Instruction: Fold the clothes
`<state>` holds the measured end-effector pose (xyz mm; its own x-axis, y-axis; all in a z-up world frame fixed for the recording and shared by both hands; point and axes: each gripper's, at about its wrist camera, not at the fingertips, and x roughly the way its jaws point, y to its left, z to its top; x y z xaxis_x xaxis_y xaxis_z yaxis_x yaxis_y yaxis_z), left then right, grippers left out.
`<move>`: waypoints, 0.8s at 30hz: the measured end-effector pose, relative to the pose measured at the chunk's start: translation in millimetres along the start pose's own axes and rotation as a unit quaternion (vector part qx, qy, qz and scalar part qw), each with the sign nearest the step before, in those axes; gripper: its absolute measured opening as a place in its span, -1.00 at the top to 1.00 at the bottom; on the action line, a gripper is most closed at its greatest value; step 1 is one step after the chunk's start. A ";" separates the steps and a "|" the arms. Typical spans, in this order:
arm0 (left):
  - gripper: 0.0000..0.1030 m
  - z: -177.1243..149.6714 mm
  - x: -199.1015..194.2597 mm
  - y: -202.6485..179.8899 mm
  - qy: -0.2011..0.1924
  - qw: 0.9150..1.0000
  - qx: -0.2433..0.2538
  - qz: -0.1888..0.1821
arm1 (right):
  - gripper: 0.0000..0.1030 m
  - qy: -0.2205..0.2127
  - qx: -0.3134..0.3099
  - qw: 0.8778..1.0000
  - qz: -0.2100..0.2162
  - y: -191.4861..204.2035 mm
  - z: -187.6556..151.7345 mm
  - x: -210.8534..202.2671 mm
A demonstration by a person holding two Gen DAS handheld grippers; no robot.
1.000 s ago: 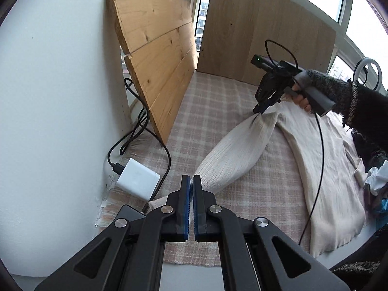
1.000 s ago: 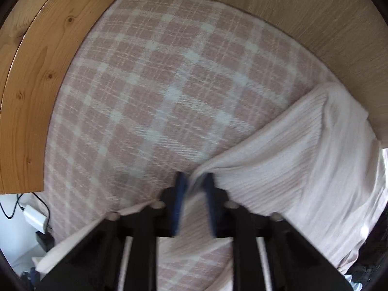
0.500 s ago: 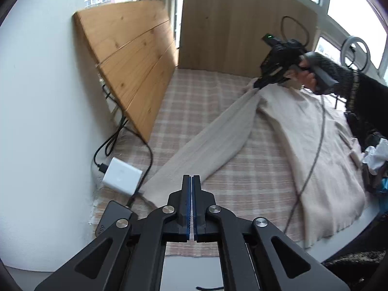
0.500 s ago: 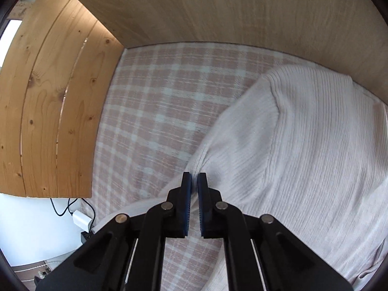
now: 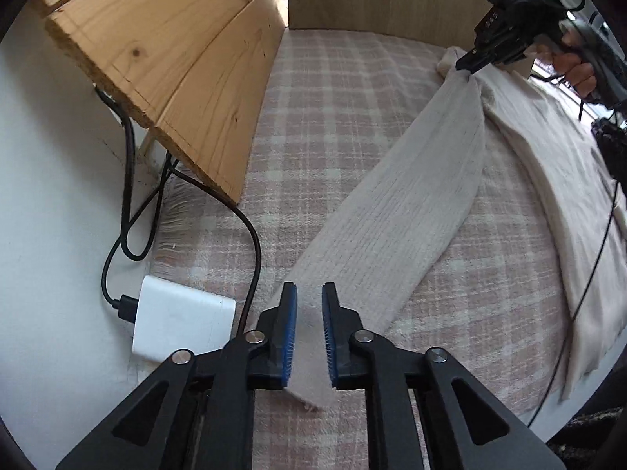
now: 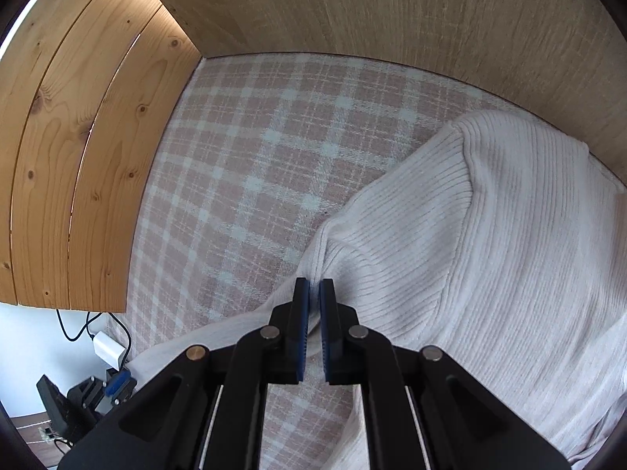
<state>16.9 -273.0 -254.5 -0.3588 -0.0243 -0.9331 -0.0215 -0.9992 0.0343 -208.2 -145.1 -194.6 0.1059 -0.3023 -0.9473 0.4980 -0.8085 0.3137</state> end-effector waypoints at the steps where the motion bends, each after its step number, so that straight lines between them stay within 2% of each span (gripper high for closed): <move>1: 0.60 0.9 3.8 -1.9 0.008 1.000 0.007 0.007 | 0.89 0.001 -0.001 1.000 0.001 -0.4 1.0 0.1; 2: 0.51 1.8 7.5 -3.8 0.016 1.000 0.013 0.014 | 0.89 0.002 -0.003 1.000 0.003 -0.9 1.9 0.3; 3: 0.28 1.8 9.1 -3.3 0.019 1.000 0.014 0.015 | 0.89 0.002 -0.004 1.000 0.004 -1.3 2.9 0.4; 6: 0.26 1.4 12.3 -0.3 0.024 1.000 0.011 0.011 | 0.89 0.005 -0.008 1.000 0.008 -2.6 5.8 0.8; 8: 0.60 1.0 11.4 -0.1 0.021 1.000 0.006 0.011 | 0.89 0.007 -0.008 1.000 0.011 -3.8 7.5 3.3; 9: 0.89 0.9 10.8 -0.2 0.019 1.000 0.004 0.011 | 0.89 0.008 -0.009 1.000 0.012 -3.9 8.2 5.4; 15: 0.91 -3.6 -55.9 -22.9 -0.053 0.999 -0.008 -0.009 | 0.89 0.014 -0.001 0.999 0.032 -5.0 9.8 7.2; 19: 0.91 -6.7 -101.9 -38.6 -0.102 0.994 -0.016 -0.022 | 0.89 0.006 -0.007 0.999 0.048 -13.6 7.7 -15.3; 24: 0.91 -11.2 -164.4 -106.1 -0.150 0.987 0.041 -0.041 | 0.89 -0.005 -0.018 0.999 0.050 -38.3 -11.3 -50.6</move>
<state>88.6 -163.4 -108.7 -0.6120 0.0791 -0.7869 -0.1331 -0.9911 0.0039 -222.9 -93.1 -159.4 0.1477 -0.3861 -0.9106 0.5152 -0.7559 0.4040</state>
